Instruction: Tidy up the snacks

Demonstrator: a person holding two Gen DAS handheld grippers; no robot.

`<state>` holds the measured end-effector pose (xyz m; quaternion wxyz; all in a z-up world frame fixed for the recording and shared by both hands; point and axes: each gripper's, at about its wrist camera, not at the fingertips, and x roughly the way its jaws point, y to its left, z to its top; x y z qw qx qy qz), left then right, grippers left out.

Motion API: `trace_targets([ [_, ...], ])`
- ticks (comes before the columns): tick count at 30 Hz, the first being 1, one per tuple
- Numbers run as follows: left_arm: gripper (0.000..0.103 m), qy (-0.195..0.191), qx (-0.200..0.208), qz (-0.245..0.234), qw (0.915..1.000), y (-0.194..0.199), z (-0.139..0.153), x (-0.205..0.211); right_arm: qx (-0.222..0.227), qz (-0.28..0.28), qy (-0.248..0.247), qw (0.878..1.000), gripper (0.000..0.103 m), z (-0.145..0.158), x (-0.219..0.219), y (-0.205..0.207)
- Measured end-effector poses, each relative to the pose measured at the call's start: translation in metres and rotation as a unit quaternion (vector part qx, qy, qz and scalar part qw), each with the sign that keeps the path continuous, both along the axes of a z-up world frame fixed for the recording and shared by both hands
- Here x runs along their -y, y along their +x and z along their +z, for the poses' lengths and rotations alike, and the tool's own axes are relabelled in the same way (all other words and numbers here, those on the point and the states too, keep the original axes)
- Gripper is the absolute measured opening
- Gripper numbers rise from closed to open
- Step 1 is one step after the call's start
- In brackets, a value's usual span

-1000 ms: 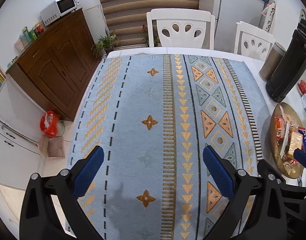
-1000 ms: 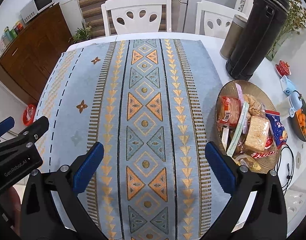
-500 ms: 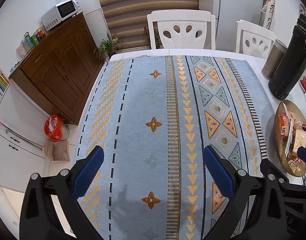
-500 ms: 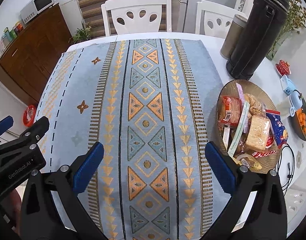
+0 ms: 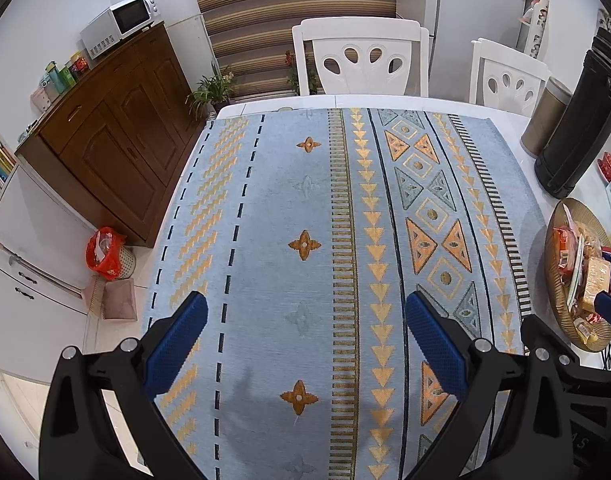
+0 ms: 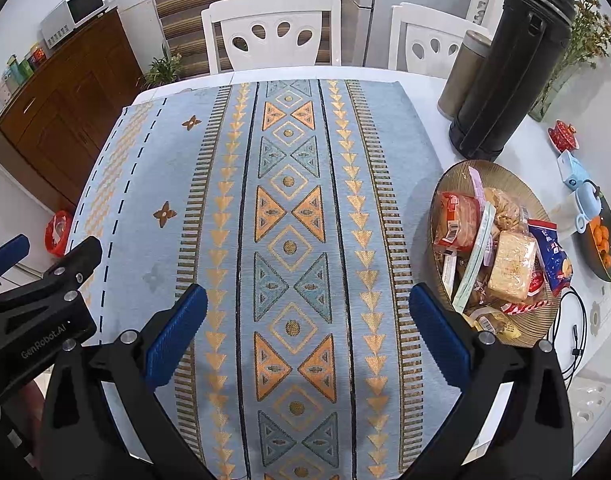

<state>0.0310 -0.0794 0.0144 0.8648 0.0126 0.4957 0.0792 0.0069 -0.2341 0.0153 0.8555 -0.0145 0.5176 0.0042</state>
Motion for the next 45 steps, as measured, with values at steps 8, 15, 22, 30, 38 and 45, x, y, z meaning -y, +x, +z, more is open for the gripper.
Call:
trace_targets([
  [8,0.098,-0.002,0.001,0.001,1.0000,-0.0006,0.0010,0.0011,0.001,-0.001,-0.002,1.000,0.100,0.0017,-0.0011,-0.0010],
  [15,0.098,-0.004,0.000,0.001,1.0000,-0.0018,0.0004,-0.0008,0.003,-0.002,-0.004,1.000,0.100,0.0025,-0.0023,-0.0021],
  [22,0.098,-0.001,0.001,0.002,1.0000,-0.0020,-0.0005,-0.0027,0.003,-0.001,-0.004,1.000,0.100,0.0025,-0.0028,-0.0023],
  [30,0.098,-0.001,-0.003,0.003,1.0000,0.0002,-0.0046,-0.0056,0.002,0.000,-0.007,1.000,0.100,0.0004,-0.0065,-0.0010],
  [38,0.098,-0.003,-0.005,0.002,1.0000,0.0010,-0.0049,-0.0053,0.001,0.000,-0.006,1.000,0.100,0.0002,-0.0067,-0.0008],
  [45,0.098,-0.001,-0.005,0.003,1.0000,0.0002,-0.0051,-0.0042,0.001,0.001,-0.006,1.000,0.100,-0.0005,-0.0054,-0.0011],
])
